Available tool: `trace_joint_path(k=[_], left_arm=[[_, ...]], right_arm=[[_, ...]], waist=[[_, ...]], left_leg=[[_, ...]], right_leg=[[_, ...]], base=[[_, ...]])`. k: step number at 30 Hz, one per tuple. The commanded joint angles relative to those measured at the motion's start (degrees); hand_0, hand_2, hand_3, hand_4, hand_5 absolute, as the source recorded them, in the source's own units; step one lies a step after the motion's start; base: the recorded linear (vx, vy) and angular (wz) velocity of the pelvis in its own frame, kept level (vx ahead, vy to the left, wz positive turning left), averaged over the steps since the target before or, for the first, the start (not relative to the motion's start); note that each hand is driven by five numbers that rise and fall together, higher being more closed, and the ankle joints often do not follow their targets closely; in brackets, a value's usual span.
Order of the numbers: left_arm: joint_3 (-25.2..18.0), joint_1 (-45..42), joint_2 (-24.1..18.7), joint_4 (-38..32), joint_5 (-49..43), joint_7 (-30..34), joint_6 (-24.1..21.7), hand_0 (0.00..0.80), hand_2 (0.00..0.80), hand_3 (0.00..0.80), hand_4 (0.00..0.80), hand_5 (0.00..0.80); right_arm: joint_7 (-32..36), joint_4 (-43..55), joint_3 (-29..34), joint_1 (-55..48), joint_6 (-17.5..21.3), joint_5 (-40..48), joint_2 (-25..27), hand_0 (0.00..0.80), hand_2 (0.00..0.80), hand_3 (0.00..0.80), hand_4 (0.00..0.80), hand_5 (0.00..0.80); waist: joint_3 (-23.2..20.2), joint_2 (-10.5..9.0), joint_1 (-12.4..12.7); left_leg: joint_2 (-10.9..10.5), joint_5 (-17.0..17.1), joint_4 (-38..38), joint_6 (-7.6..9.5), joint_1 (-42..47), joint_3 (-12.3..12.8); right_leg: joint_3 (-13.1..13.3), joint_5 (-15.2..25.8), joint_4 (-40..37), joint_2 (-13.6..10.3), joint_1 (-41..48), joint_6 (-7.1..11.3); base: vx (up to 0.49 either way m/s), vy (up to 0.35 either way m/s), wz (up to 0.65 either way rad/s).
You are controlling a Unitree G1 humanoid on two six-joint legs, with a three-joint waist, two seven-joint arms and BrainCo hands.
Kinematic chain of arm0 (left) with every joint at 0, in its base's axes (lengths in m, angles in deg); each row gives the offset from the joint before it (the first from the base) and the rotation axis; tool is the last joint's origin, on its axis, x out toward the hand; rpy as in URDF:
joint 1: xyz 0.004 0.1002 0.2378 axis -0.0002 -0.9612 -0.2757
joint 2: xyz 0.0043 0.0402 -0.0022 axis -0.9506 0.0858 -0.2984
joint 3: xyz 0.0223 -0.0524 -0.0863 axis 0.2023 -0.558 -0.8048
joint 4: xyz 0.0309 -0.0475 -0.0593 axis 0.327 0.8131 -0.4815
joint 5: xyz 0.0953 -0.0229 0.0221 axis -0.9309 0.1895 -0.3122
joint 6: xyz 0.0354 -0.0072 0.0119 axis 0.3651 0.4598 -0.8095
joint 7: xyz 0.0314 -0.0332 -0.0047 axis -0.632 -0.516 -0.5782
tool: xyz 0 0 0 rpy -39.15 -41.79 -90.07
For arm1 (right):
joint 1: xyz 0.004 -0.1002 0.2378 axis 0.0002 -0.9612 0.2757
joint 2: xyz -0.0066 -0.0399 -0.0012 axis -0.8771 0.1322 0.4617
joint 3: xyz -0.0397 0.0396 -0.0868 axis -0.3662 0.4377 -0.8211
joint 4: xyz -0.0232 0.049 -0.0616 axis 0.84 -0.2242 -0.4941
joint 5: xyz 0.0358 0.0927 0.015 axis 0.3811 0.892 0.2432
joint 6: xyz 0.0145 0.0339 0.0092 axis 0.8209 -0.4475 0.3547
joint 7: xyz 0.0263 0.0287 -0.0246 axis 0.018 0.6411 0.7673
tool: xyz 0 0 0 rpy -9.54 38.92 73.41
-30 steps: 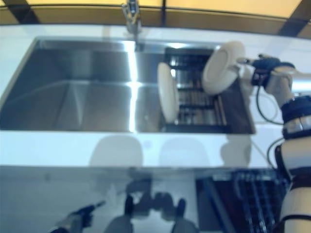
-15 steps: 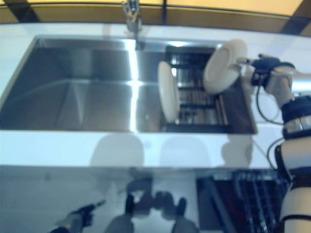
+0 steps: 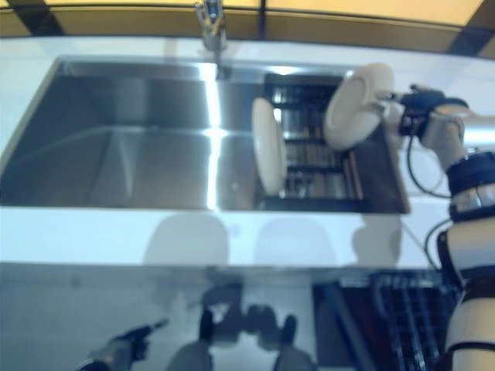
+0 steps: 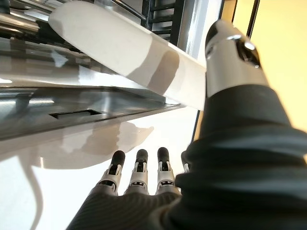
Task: Take plates into dishwasher
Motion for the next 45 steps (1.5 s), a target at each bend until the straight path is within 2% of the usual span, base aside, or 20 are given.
trace_joint_path(k=[1, 17, 45], left_arm=[[3.66, 2.54, -0.82, 2.09, 1.86, 0.02, 0.12, 0.000, 0.000, 0.000, 0.000, 0.000], [3.38, 2.30, -0.95, 1.89, 1.57, 0.12, 0.50, 0.000, 0.000, 0.000, 0.000, 0.000], [3.82, 3.60, -0.61, 0.67, 3.73, -0.73, 1.07, 0.000, 0.000, 0.000, 0.000, 0.000]], right_arm=[[-1.25, 1.52, -4.46, 8.84, 3.32, -0.20, 0.33, 0.000, 0.000, 0.000, 0.000, 0.000], [-1.36, 1.75, -4.90, 9.40, 2.27, -0.12, -0.62, 0.000, 0.000, 0.000, 0.000, 0.000], [-1.21, 1.19, -4.70, 9.33, 2.29, 1.26, -0.98, 0.000, 0.000, 0.000, 0.000, 0.000]], waist=[[-0.15, -1.82, 0.34], [-0.90, -2.15, 0.60], [0.94, -1.84, 0.60]], left_leg=[[-0.28, -0.26, -0.24, 1.19, 0.00, 0.17], [-0.32, -0.32, -0.24, 1.18, 0.50, 0.16], [-0.61, 0.05, -0.24, 1.34, -0.85, -0.20]], right_leg=[[-0.19, 0.32, -0.08, -2.52, 1.27, 2.24], [-0.23, 0.32, -0.08, -2.46, 1.77, 2.25], [-0.05, 0.73, -0.08, -2.49, 0.51, 2.17]], base=[[0.000, 0.000, 0.00], [0.000, 0.000, 0.00], [0.000, 0.000, 0.00]])
